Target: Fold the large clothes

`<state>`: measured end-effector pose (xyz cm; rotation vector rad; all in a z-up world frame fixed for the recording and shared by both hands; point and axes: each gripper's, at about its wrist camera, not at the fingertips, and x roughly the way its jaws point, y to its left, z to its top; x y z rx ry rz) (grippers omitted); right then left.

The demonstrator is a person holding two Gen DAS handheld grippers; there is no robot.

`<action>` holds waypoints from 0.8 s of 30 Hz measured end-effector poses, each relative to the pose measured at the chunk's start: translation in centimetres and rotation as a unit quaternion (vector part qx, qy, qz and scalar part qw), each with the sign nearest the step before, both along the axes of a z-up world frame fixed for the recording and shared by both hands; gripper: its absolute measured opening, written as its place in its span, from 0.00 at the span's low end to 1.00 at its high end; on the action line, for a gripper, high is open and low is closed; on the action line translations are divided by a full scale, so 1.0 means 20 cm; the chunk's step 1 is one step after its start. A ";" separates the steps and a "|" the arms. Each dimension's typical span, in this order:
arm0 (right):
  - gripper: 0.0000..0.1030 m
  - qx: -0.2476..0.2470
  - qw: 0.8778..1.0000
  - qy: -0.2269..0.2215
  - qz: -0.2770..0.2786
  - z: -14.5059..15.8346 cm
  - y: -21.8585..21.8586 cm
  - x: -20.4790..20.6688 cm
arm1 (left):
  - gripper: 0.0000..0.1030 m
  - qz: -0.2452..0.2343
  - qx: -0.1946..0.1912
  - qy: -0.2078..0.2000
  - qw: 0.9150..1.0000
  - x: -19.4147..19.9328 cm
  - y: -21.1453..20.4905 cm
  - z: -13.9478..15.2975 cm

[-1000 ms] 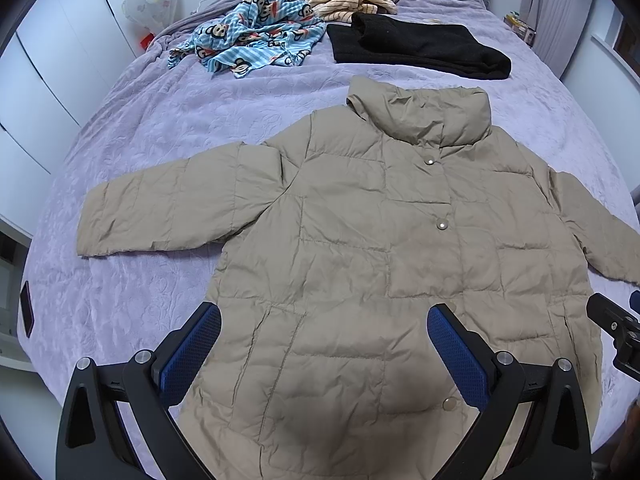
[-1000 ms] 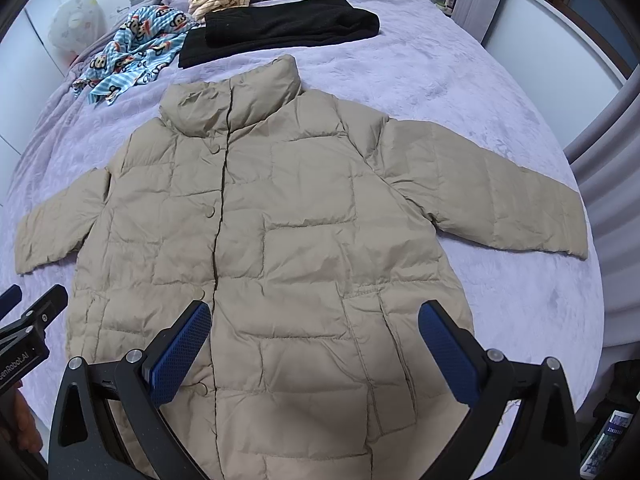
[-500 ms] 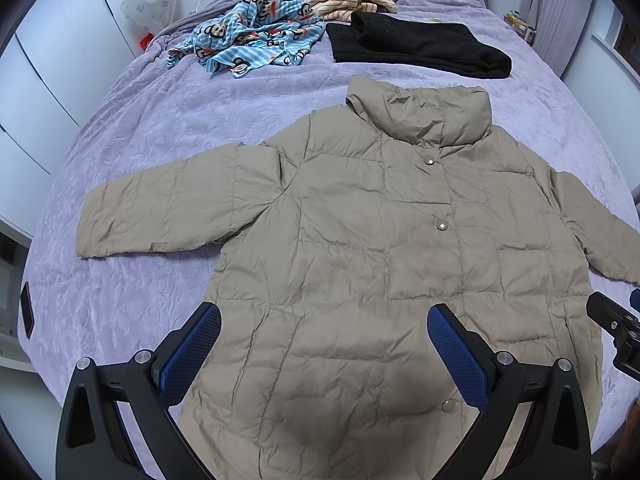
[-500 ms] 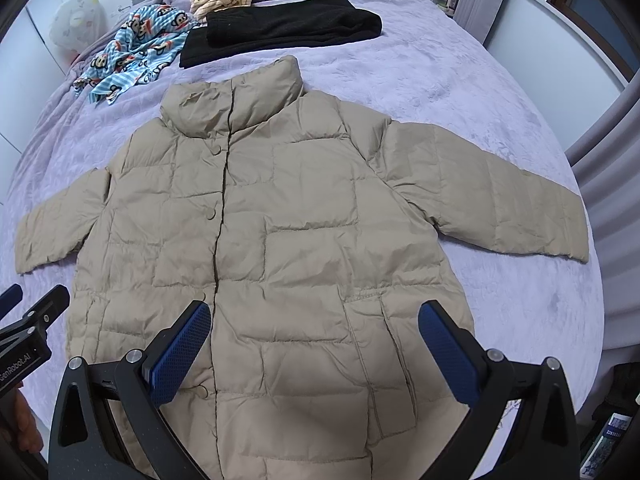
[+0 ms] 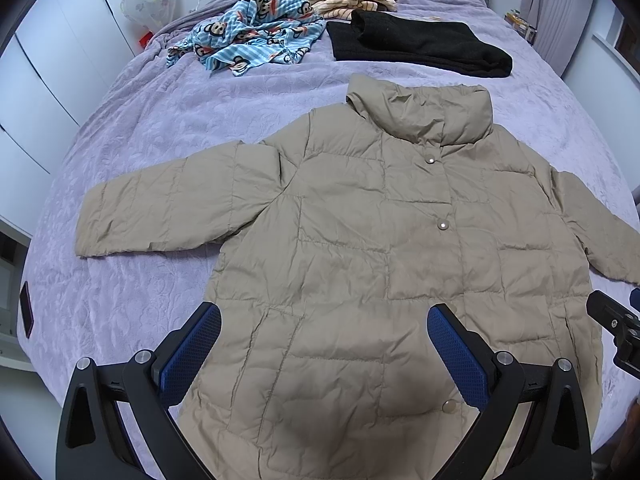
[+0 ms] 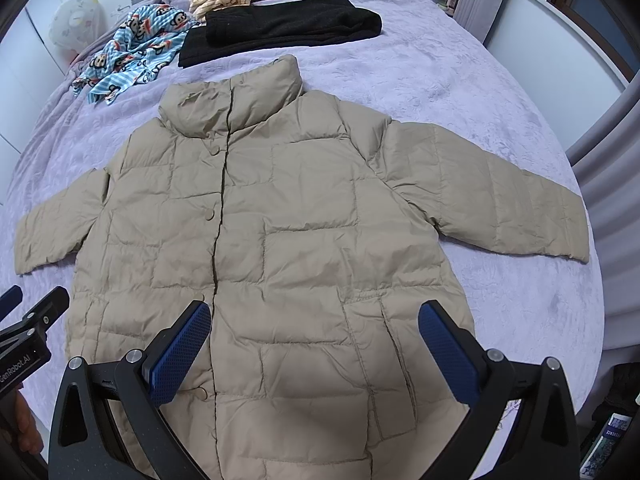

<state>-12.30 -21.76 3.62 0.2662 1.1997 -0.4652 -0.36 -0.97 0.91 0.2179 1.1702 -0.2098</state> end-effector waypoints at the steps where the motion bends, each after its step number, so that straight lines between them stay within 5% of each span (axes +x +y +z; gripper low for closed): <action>1: 1.00 0.000 1.000 0.000 0.000 0.00 0.00 0.00 | 1.00 0.000 0.000 0.000 1.000 0.00 0.00 0.00; 24: 1.00 0.001 1.000 0.001 0.000 0.00 0.00 0.00 | 1.00 0.001 0.000 0.001 1.000 0.00 0.01 0.00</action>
